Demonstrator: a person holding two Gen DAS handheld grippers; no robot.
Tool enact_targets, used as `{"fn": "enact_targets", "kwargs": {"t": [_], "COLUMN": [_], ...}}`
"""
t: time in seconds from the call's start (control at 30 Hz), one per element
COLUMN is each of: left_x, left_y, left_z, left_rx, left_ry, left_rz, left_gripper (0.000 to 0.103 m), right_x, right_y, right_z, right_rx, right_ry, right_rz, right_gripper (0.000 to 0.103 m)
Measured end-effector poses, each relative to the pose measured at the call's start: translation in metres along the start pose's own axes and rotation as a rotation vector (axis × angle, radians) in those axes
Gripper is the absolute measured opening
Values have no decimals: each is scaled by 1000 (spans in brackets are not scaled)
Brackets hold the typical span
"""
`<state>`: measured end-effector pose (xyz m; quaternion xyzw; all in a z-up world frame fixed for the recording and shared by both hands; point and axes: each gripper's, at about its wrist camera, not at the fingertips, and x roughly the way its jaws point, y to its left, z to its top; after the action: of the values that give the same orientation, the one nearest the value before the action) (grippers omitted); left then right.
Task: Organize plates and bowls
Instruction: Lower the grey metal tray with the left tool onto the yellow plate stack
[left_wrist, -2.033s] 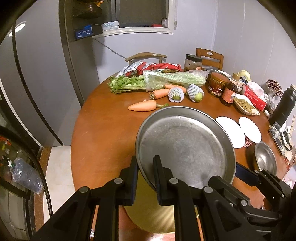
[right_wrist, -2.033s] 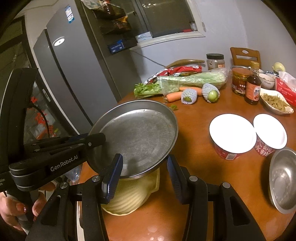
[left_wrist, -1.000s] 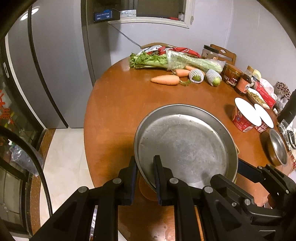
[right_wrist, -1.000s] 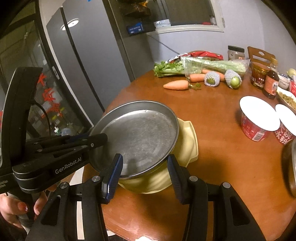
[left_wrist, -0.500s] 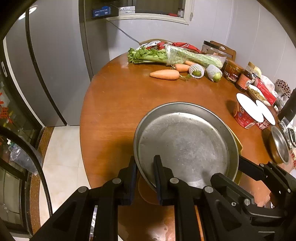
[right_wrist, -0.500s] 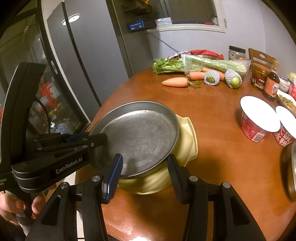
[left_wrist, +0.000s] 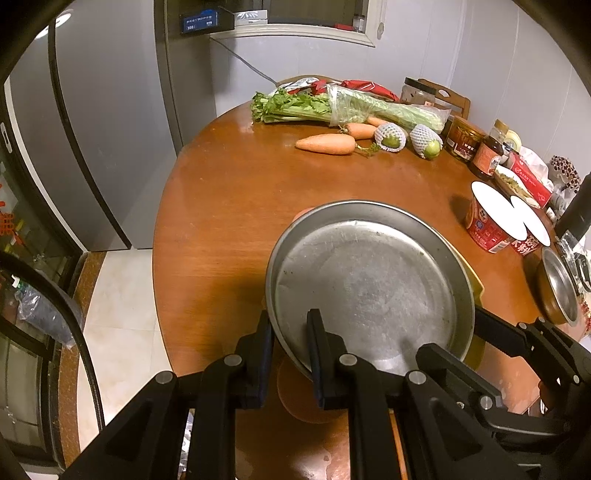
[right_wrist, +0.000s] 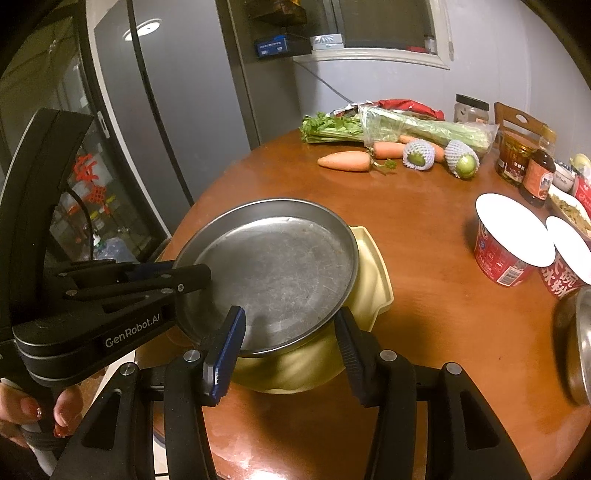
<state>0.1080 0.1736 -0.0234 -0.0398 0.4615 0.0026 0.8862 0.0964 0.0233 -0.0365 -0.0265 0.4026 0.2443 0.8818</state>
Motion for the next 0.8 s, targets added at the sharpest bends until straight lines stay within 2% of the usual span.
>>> {"fn": "enact_targets", "kwargs": {"t": [0.8], "left_x": [1], "left_y": [-4], "left_z": [-1], "left_rx": [6], "left_ry": [7], "left_rz": [-25], "left_gripper": [19], "right_x": [-5], "right_y": [1], "right_z": [-1], "right_rx": [-22], "right_ry": [-6], "right_rz": [-21], "right_gripper": [60]}}
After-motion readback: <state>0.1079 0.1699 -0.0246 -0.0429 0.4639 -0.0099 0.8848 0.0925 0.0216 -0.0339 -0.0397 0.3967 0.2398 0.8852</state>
